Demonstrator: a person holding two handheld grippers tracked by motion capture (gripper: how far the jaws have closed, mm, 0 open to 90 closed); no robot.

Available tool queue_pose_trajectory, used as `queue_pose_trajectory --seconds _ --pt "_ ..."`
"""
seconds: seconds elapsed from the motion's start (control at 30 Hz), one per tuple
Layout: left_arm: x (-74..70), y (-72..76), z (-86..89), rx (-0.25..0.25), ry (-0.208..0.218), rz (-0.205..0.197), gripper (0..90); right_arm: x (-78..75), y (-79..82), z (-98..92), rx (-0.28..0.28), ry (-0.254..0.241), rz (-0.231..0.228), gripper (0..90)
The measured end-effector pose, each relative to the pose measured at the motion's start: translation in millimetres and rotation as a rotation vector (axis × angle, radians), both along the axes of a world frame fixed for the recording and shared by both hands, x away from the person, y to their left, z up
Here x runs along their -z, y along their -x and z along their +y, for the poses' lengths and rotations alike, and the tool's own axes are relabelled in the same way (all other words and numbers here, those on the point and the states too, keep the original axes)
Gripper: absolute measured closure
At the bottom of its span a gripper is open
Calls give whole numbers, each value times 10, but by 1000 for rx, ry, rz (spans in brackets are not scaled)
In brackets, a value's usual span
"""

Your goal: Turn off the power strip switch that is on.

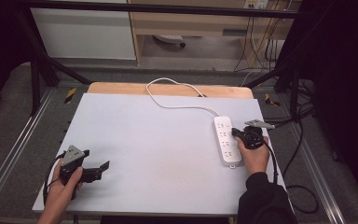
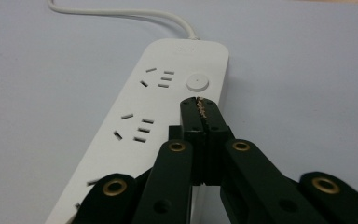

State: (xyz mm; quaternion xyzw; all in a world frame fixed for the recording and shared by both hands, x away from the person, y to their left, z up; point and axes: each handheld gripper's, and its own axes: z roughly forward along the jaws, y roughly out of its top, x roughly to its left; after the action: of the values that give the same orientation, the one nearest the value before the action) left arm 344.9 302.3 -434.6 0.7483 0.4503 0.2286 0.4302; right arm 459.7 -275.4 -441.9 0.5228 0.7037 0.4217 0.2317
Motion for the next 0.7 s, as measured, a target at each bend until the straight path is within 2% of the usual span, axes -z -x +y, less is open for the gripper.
queue_pose_trajectory --seconds 0.1,0.33,0.63,0.7 --pt "-1 -1 -1 1 1 -1 63 0 5 -23 -4 -23 10 900" --pt "-4 -1 11 1 5 -2 63 -38 19 -15 2 -21 -25 900" --pt "-2 2 2 4 4 0 64 -100 54 51 -23 -22 -39 900" --pt "0 0 3 2 4 2 63 -110 57 67 -26 -19 -39 858"
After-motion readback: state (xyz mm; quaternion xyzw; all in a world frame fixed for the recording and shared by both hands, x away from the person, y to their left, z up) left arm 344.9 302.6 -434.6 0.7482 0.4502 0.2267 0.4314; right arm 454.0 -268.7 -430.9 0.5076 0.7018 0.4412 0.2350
